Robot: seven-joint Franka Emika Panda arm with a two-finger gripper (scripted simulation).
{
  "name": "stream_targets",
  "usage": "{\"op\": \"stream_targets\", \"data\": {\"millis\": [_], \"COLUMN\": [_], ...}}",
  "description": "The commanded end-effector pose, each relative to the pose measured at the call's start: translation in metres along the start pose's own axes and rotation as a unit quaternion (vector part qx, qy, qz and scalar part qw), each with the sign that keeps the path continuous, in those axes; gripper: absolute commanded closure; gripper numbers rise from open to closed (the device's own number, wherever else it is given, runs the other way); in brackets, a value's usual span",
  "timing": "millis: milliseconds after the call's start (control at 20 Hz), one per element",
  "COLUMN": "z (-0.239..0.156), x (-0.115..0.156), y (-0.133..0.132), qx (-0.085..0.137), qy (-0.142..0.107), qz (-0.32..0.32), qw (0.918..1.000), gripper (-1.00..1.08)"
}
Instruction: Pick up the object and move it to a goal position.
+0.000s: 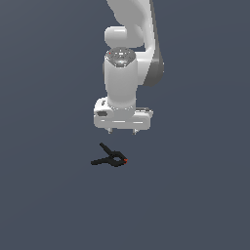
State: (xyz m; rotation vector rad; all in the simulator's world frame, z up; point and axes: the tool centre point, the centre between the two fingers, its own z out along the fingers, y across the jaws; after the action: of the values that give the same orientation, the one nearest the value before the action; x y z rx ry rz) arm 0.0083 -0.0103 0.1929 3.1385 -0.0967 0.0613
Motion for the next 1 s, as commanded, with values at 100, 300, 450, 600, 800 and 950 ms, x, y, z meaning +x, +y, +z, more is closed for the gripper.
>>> {"op": "stream_targets", "data": {"millis": [100, 300, 450, 600, 800, 950], "z": [0.003, 0.008, 0.013, 0.019, 0.028, 0.036], "x": [0.001, 0.003, 0.004, 0.006, 0.009, 0.011], "y": [0.002, 0.004, 0.006, 0.009, 0.014, 0.017], "qx": [-0.001, -0.002, -0.004, -0.005, -0.006, -0.006], "qy": [-0.001, -0.002, -0.003, -0.005, -0.007, -0.009], "qz": [-0.018, -0.045, -0.072, -0.105, -0.157, -0.196], "qw": [0.9998, 0.9990, 0.9974, 0.9944, 0.9876, 0.9806], "gripper": [-0.92, -0.92, -0.92, -0.92, -0.92, -0.92]}}
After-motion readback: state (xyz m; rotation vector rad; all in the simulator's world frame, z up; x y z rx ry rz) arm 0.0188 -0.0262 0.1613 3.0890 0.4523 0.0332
